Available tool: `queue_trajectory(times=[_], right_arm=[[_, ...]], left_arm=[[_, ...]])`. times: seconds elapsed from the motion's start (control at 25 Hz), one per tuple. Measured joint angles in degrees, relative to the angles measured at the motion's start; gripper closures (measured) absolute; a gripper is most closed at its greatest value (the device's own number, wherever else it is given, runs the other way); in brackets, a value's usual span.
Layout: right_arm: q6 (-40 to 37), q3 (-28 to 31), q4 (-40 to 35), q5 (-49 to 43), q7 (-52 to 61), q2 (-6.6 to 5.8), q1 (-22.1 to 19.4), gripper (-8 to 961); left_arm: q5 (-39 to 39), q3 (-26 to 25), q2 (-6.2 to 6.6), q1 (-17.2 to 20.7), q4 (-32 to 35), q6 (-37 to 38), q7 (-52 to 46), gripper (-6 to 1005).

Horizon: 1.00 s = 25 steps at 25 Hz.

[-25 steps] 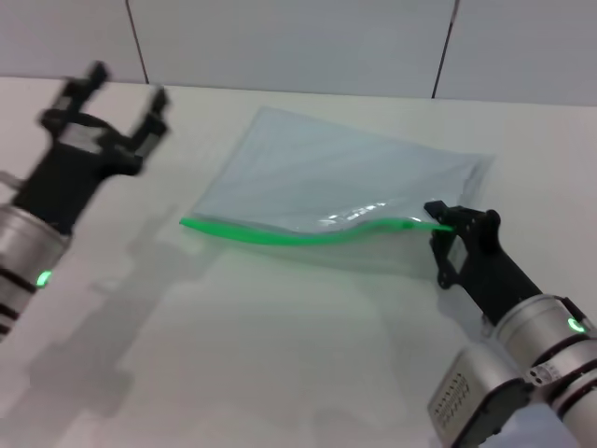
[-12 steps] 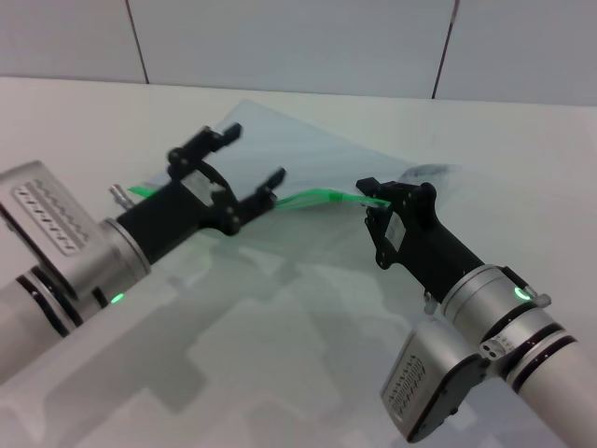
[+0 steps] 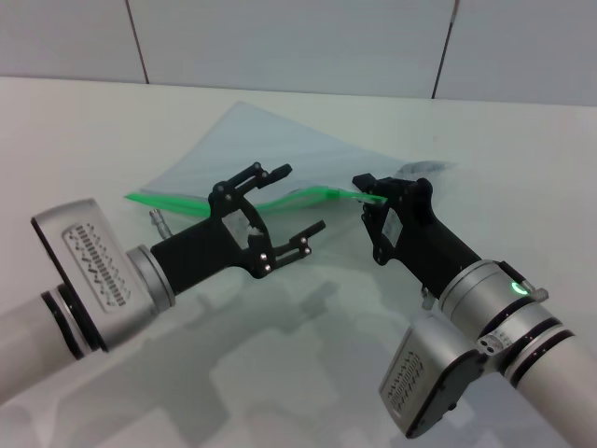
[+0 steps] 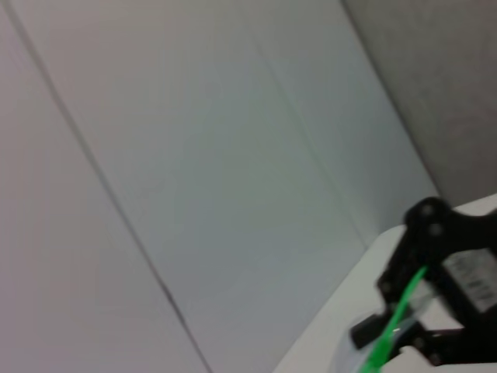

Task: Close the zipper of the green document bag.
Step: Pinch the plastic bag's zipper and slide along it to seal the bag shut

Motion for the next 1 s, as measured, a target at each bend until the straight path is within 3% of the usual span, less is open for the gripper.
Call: queue_trajectory(times=[0.32, 1.0], right_arm=[[0.01, -0.02, 0.08, -0.63, -0.25, 0.14, -0.37, 905], [0.01, -0.08, -0.30, -6.21, -0.03, 0.17, -1.22, 905]], left_arm=[[-0.13, -0.57, -0.11, 0.17, -1.28, 2.41, 7.35, 245], [-0.10, -0.31, -0.11, 0.02, -1.22, 2.70, 9.57, 291]])
